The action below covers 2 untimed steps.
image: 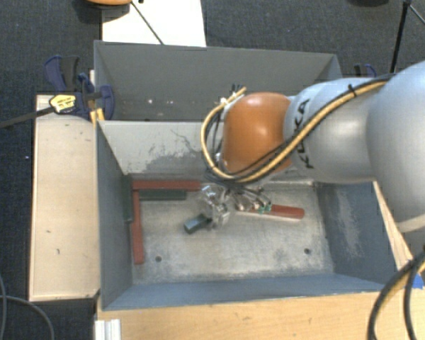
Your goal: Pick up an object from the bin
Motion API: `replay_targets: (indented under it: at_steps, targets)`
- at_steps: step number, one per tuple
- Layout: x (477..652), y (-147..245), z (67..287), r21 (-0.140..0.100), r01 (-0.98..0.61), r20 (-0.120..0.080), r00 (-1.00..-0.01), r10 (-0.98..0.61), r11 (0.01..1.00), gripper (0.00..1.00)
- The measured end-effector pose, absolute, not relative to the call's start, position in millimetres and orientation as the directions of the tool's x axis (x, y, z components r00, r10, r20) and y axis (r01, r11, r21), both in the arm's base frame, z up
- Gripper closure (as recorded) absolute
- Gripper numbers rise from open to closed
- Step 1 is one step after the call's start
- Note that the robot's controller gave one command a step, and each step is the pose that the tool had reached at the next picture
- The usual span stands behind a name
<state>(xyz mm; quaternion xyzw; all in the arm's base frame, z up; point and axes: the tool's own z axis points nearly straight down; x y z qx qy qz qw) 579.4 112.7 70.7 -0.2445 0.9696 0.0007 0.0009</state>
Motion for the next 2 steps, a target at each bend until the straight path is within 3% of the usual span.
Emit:
replay_targets:
  at_steps: [1, 2]
  targets:
    - [579.4, 112.6, 70.7, 0.001, -0.472, -0.002, -0.881, -0.472, 0.881, 1.0]
    - [572.4, 110.8, 247.1, -0.003, -0.449, -0.01, -0.894, -0.449, 0.894, 1.0]
